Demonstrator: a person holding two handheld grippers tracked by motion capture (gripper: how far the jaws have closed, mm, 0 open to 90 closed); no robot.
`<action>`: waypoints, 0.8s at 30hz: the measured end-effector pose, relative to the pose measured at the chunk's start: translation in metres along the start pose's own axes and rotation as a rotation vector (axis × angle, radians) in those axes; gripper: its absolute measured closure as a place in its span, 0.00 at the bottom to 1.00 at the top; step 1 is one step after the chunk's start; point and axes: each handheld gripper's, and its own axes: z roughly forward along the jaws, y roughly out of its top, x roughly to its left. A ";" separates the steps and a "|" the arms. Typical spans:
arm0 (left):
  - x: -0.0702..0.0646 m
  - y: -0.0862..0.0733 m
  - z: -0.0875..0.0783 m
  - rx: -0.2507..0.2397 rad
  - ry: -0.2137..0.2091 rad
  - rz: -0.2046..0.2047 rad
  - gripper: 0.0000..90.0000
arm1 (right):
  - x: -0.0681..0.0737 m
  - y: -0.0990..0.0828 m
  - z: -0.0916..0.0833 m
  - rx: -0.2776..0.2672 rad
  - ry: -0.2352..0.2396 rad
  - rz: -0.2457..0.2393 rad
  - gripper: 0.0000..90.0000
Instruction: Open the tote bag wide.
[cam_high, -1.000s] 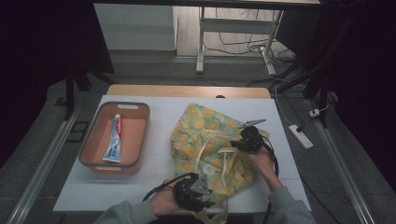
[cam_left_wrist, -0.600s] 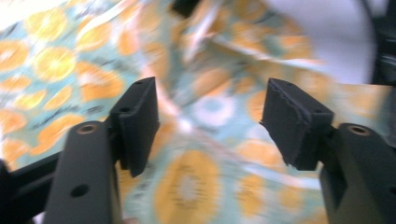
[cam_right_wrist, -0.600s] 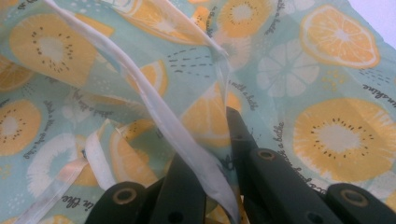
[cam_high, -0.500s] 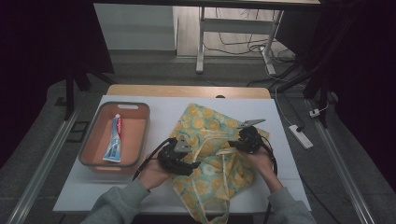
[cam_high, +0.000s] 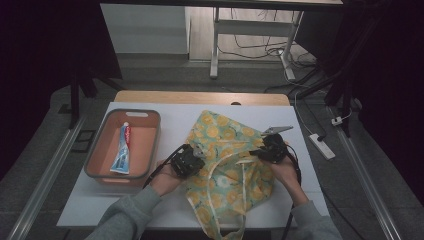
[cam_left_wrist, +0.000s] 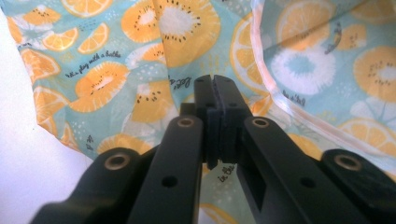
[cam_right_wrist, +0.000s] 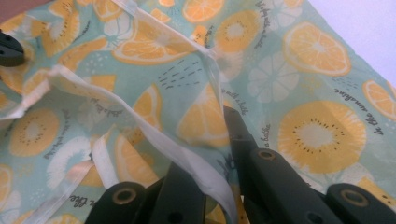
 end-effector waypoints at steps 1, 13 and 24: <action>-0.002 0.001 -0.001 -0.017 0.001 -0.002 0.83 | 0.000 0.000 0.000 0.000 0.000 -0.001 0.97; -0.019 0.013 0.032 0.049 0.075 0.031 0.29 | 0.004 0.001 0.003 0.013 0.006 -0.008 0.97; -0.004 0.003 -0.003 -0.018 0.019 -0.008 0.91 | -0.001 0.000 -0.004 0.003 0.029 -0.007 0.94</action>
